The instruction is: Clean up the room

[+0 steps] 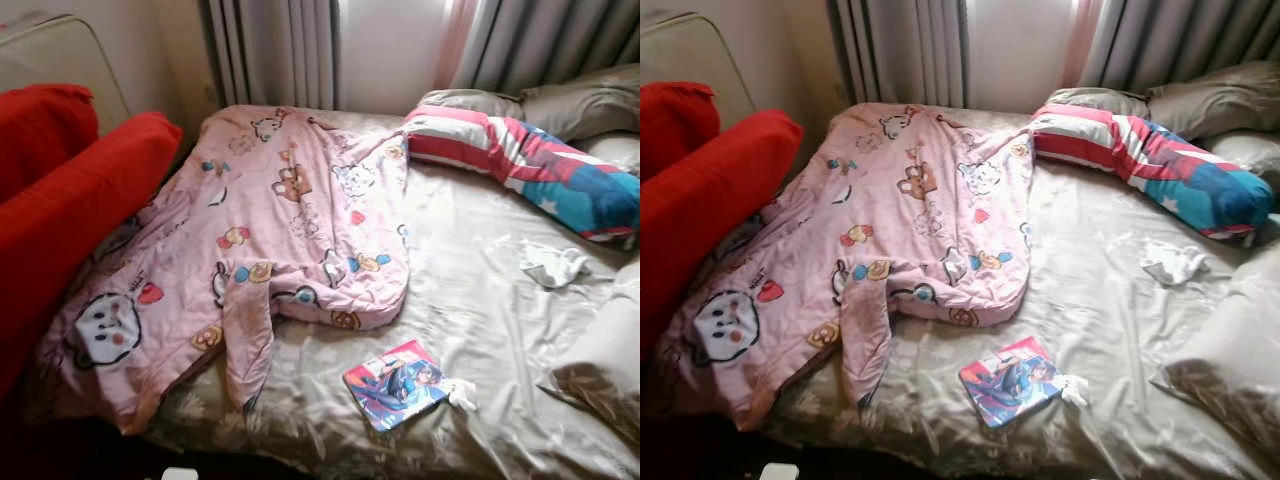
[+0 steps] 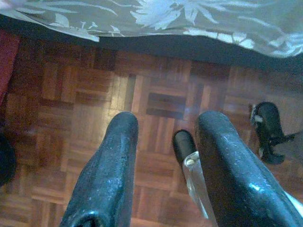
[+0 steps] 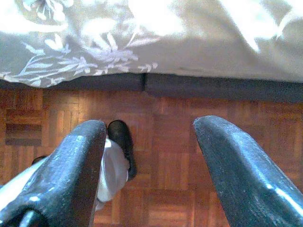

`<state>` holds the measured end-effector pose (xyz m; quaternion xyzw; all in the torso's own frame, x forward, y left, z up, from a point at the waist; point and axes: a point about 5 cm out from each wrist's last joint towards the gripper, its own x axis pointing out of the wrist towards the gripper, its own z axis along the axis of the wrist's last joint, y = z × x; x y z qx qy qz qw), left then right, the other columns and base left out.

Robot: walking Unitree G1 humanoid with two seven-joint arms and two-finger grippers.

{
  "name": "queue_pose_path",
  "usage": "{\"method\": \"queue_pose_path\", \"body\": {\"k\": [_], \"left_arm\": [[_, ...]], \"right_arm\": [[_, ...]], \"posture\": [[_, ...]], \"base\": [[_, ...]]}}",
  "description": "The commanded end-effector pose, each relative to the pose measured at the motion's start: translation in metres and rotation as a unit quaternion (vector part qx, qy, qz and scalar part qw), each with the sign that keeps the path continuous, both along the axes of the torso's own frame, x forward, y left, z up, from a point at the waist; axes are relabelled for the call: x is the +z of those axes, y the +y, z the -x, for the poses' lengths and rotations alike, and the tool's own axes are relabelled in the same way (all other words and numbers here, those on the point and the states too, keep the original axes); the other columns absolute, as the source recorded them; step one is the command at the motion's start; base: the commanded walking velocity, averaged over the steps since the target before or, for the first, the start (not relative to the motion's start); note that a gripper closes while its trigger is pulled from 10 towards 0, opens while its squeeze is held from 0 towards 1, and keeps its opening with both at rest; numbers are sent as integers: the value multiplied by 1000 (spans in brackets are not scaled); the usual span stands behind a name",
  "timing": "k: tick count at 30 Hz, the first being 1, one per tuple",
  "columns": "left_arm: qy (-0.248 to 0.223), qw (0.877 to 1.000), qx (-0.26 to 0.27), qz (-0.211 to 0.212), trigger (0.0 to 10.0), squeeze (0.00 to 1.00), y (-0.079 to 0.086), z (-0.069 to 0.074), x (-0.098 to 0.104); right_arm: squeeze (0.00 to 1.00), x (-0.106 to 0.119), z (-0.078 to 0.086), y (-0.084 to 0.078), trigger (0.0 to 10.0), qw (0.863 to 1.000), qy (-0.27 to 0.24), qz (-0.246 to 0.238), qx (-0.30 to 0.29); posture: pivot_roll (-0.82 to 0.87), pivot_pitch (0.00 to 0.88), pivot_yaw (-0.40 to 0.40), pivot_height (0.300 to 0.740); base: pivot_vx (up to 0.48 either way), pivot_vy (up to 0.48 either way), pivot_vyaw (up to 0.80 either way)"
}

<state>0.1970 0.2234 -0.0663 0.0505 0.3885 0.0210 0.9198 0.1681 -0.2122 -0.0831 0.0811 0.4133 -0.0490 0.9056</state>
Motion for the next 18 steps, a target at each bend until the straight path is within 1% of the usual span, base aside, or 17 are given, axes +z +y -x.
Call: {"method": "queue_pose_path", "body": {"k": [1,12,14,16,18], "left_arm": [[27,1000,10,1,10000,0,3,14,-7],[21,1000,8,2,10000,0,3,14,-7],[21,1000,6,0,10000,0,3,14,-7],[21,1000,6,0,10000,0,3,14,-7],[21,1000,6,1,10000,0,2,14,-7]], "right_arm": [[0,-2,6,-1,10000,1000,4,-5,-14],[0,-2,6,-1,10000,1000,-3,-7,-16],[0,-2,6,-1,10000,1000,-1,-8,-18],[0,-2,6,-1,10000,1000,-1,-9,-17],[0,-2,7,0,10000,1000,-3,-17,-25]], "posture": [[-9,186,16,740],[-14,175,14,740],[-15,172,14,740],[-16,170,14,740],[-17,166,12,740]], "base": [[0,0,0],[0,0,0],[0,-281,0],[0,0,0],[0,0,-712]]}}
